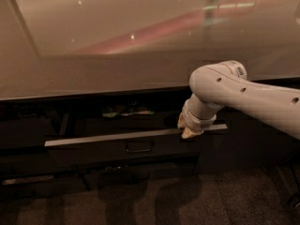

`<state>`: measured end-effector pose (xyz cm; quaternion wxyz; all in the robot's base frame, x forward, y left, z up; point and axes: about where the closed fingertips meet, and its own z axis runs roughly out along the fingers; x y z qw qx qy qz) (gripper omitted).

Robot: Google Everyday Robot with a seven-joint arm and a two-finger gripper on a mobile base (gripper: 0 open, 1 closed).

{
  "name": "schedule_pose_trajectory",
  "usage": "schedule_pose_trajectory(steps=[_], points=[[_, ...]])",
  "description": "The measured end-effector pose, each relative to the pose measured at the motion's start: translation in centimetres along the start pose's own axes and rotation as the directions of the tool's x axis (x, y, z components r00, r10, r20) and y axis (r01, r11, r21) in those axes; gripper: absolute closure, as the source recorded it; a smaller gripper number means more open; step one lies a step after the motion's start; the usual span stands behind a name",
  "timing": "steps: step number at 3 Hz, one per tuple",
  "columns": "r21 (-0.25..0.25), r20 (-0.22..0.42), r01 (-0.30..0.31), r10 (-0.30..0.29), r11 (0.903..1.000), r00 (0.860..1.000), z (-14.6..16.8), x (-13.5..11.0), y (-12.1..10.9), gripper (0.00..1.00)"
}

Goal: Open top drawer

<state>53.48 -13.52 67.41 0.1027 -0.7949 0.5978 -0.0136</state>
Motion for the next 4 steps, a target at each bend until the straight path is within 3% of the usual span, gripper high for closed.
schedule_pose_trajectory(steps=[4], points=[[0.012,0.011,0.017,-0.017,0.9998,1.000,-0.27,-0.48,0.98,1.00]])
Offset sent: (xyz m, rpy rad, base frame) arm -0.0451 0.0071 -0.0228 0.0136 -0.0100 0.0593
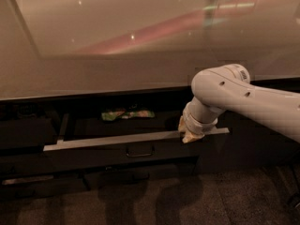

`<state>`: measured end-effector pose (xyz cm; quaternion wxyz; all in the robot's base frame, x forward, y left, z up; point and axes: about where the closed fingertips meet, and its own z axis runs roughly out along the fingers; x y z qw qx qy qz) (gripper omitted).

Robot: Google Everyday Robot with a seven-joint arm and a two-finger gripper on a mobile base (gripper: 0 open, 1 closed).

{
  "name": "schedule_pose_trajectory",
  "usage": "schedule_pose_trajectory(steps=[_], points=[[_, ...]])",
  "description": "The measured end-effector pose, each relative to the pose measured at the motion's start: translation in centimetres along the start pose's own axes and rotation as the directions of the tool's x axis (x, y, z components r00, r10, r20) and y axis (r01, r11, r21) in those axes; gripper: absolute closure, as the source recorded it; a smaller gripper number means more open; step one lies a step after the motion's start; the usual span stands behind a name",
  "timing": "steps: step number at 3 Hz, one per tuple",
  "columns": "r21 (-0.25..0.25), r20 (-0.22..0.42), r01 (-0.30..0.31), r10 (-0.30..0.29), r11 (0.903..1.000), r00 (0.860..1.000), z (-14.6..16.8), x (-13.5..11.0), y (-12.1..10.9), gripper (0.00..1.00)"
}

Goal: Open top drawer

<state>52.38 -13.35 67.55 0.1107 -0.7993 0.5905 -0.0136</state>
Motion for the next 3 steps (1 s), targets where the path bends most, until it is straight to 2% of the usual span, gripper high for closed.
schedule_pose_trajectory(steps=[2,3], points=[[0.036,0.031,0.027,-0.028,0.9990,0.999,-1.00,-1.21,0.98,1.00],[0.038,0.032,0.028,-0.030,0.9989,0.999,-1.12,-1.26,1.02,1.00]])
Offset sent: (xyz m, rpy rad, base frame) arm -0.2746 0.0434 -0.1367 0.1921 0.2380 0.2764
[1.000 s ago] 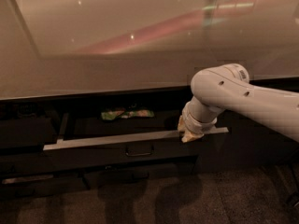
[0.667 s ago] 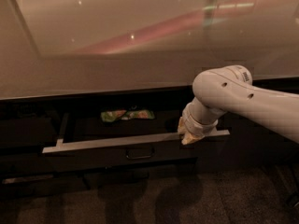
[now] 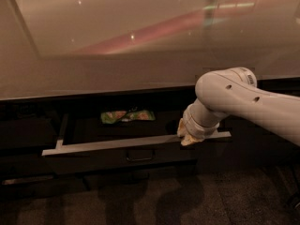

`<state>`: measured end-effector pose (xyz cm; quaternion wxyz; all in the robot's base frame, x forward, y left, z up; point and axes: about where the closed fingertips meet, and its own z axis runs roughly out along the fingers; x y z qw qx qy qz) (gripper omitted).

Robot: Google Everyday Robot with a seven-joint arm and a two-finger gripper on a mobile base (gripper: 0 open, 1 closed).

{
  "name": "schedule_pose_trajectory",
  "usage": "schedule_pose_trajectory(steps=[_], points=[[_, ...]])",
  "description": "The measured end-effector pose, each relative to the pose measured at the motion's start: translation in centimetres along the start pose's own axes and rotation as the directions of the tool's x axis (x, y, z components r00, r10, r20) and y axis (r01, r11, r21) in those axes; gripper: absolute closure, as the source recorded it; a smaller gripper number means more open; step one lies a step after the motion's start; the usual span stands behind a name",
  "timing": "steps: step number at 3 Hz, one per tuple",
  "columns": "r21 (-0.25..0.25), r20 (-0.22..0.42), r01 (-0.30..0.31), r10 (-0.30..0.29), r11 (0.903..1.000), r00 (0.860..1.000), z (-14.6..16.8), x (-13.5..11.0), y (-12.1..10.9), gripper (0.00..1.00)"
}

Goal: Open top drawer

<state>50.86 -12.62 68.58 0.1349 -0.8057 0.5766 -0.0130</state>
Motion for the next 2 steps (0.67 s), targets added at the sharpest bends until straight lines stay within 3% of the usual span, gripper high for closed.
schedule_pose_trajectory(steps=[1,2], points=[[-0.003,0.003,0.004,-0.004,1.0000,1.000,0.0,-0.2,0.4,1.00],[0.070,0.059,0.065,-0.069,0.9954,0.996,-1.4,-3.6,2.9,1.00]])
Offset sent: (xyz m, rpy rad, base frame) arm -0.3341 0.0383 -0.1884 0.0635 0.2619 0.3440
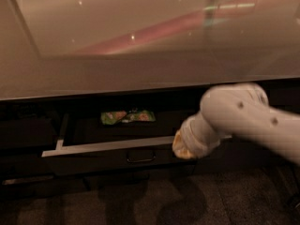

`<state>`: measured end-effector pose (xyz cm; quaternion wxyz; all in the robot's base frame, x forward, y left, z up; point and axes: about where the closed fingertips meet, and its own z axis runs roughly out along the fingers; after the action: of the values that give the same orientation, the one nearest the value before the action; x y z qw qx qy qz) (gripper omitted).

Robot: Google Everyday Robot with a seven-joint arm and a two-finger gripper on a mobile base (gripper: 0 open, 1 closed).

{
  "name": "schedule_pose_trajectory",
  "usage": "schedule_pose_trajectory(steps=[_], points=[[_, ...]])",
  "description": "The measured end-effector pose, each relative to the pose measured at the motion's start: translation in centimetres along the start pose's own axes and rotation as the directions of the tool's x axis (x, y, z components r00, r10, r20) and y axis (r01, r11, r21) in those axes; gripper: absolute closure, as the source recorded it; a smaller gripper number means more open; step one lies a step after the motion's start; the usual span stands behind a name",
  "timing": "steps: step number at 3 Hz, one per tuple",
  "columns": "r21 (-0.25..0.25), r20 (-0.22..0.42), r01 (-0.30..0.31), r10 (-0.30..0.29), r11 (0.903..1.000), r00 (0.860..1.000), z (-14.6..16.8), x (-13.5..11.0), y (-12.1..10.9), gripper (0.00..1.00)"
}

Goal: Open top drawer

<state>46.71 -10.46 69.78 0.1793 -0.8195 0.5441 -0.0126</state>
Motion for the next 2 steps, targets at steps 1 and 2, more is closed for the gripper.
schedule_pose_trajectory(steps=[1,2], points=[[0.004,0.061,0.099,-0.099,0.9951,0.993,2.1,-4.7,6.3,1.00],[-0.076,0.118,0.151,-0.141,0.9856,0.983,6.1,-7.3,14.4,1.00]])
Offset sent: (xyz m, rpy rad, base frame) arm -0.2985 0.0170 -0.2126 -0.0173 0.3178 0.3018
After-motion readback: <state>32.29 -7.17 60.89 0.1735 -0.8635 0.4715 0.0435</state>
